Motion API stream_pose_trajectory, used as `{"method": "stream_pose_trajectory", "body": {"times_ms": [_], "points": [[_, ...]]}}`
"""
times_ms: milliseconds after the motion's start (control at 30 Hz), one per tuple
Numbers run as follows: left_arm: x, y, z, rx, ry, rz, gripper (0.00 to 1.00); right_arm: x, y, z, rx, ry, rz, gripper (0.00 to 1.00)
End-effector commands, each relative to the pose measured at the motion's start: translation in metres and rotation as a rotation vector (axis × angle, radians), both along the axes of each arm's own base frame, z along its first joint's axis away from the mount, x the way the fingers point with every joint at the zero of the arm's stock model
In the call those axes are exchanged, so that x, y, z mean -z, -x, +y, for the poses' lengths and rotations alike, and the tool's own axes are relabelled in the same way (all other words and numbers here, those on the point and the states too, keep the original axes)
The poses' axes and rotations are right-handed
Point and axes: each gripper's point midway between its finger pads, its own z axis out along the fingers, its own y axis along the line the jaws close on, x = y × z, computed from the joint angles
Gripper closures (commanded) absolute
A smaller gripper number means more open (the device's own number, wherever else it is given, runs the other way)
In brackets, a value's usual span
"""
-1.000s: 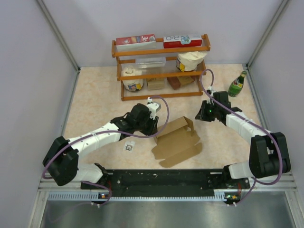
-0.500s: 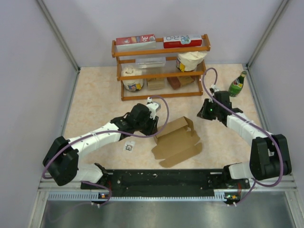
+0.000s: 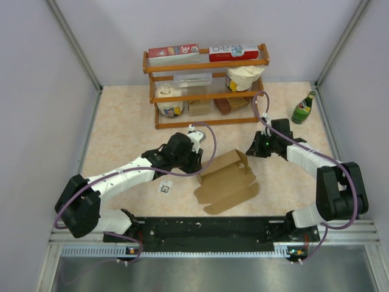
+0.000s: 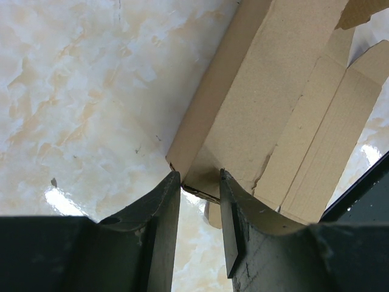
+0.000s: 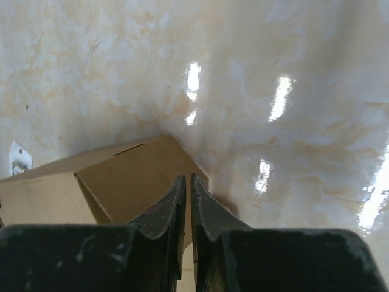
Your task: Fold the paper box
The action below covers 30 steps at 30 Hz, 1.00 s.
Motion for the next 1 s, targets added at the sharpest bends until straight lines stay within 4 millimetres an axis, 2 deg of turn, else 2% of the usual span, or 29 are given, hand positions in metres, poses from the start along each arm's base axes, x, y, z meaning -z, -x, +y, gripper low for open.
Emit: {"method": "stream_pose_trajectory", "body": {"times_ms": [0, 300, 567, 767, 967], "points": [[0.002, 0.003, -0.002, 0.013, -0.007, 0.011, 0.63, -0.008, 0.014, 0.024, -0.151, -0.095, -0.013, 0.93], [-0.001, 0.002, -0.008, 0.032, -0.001, 0.009, 0.63, -0.008, 0.04, 0.042, -0.242, -0.127, 0.018, 0.94], [-0.003, 0.002, -0.01, 0.037, 0.001, 0.003, 0.63, -0.002, 0.052, 0.04, -0.257, -0.112, 0.021, 0.93], [-0.002, 0.001, -0.01, 0.044, -0.005, 0.0, 0.63, 0.004, 0.049, 0.032, -0.253, -0.057, -0.008, 0.75], [-0.003, 0.0, -0.011, 0.048, -0.008, -0.006, 0.63, 0.005, 0.054, 0.033, -0.281, -0.037, -0.02, 0.68]]}}
